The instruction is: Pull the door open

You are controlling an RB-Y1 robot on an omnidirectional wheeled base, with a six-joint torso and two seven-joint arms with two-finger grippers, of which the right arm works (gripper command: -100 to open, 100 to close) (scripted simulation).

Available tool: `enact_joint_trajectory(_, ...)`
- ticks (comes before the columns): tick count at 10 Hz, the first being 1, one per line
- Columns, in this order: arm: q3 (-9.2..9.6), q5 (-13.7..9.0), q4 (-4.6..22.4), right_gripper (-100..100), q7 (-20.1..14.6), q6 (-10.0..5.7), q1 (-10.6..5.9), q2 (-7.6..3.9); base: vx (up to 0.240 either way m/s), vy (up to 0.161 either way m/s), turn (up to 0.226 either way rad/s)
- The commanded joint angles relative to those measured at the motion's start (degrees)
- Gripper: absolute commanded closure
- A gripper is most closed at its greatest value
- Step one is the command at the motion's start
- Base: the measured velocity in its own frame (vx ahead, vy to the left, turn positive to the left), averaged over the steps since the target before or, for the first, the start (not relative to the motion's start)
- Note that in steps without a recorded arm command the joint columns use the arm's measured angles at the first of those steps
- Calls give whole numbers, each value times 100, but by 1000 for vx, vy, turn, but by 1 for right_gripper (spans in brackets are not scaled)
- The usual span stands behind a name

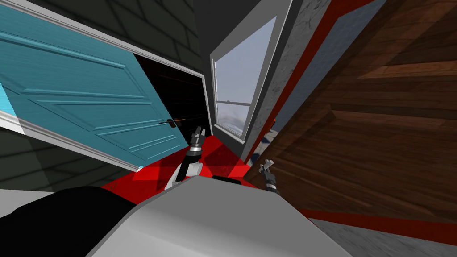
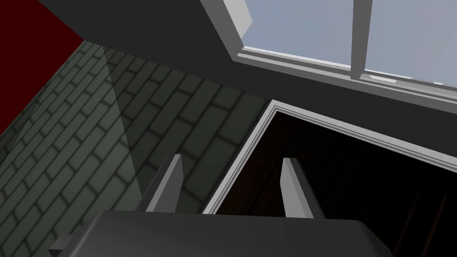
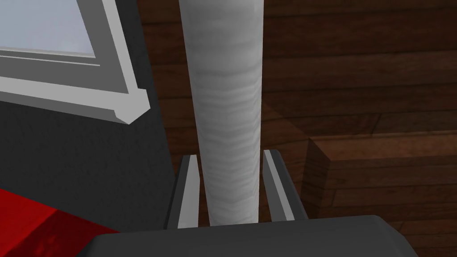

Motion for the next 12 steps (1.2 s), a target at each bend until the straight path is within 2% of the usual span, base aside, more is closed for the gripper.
enact_joint_trajectory(1, 0, 0, 0, 100, 0, 0, 0, 0, -103, -3, 17)
enact_joint_trajectory(2, 112, 54, 10, 100, -106, -96, 62, -75, -154, -38, 130)
enact_joint_trajectory(8, 495, 246, 13, 100, -492, -485, 279, -399, -241, -37, 130)
enact_joint_trajectory(9, 448, 216, -54, 100, -427, -392, 278, -384, -97, -10, 29)
enact_joint_trajectory(10, 548, 266, -7, 100, -522, -508, 324, -443, -146, -26, 139)
enact_joint_trajectory(12, 638, 314, 48, 100, -621, -644, 359, -511, -244, -54, 152)
